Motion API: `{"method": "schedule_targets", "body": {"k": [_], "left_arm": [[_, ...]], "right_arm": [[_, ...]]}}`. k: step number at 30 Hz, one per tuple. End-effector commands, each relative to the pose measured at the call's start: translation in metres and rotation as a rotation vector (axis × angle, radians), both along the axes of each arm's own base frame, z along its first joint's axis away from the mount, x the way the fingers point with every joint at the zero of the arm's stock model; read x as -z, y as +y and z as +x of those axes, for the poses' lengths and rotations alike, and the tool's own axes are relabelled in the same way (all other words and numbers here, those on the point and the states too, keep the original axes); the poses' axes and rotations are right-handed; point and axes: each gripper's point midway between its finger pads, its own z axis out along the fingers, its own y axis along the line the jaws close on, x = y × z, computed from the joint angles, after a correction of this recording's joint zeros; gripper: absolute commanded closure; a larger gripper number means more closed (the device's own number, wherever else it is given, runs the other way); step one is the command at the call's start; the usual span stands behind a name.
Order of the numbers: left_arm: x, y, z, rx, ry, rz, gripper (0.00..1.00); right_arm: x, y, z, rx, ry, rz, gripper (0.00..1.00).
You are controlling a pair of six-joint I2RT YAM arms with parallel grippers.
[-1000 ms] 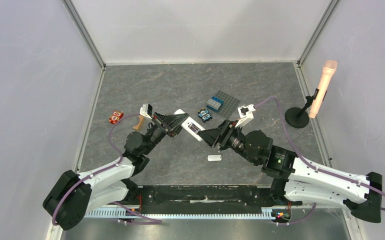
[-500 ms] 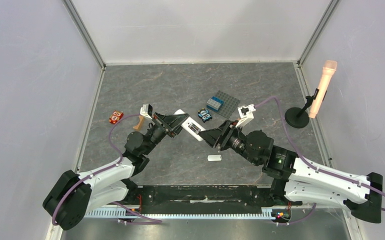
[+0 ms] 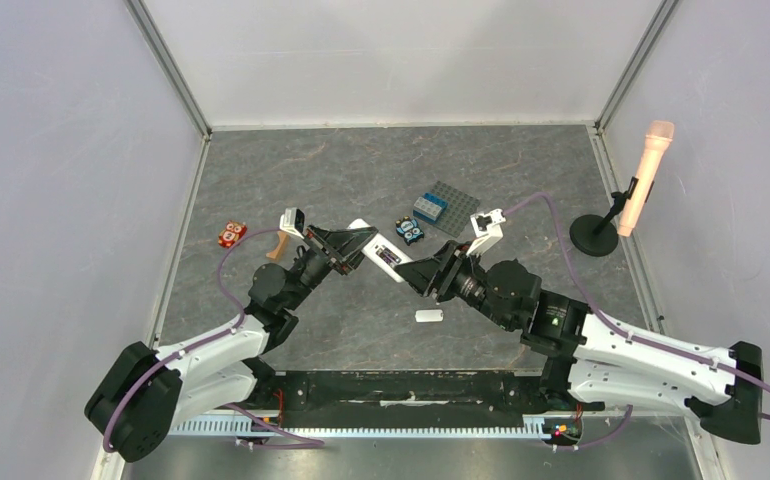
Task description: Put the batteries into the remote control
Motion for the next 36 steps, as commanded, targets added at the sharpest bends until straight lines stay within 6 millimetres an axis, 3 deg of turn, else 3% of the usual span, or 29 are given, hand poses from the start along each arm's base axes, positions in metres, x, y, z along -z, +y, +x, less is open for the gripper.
{"method": "schedule_targets", "body": {"k": [1,20,36], "left_arm": [[-0.020,0.003,-0.005,0.007,-0.033,-0.064,0.98],[-0.024,0.002,-0.016,0.038,-0.084,-0.046,0.98],[-0.032,-0.007,-0.039,0.127,-0.207,0.015,0.98]], "right_arm": [[-0.014,0.003,0.004,0.011,-0.022,0.023,0.50],[-0.006,0.009,0.010,0.030,0.001,-0.012,0.54],[0.010,0.016,0.013,0.007,0.091,-0.050,0.71]]}}
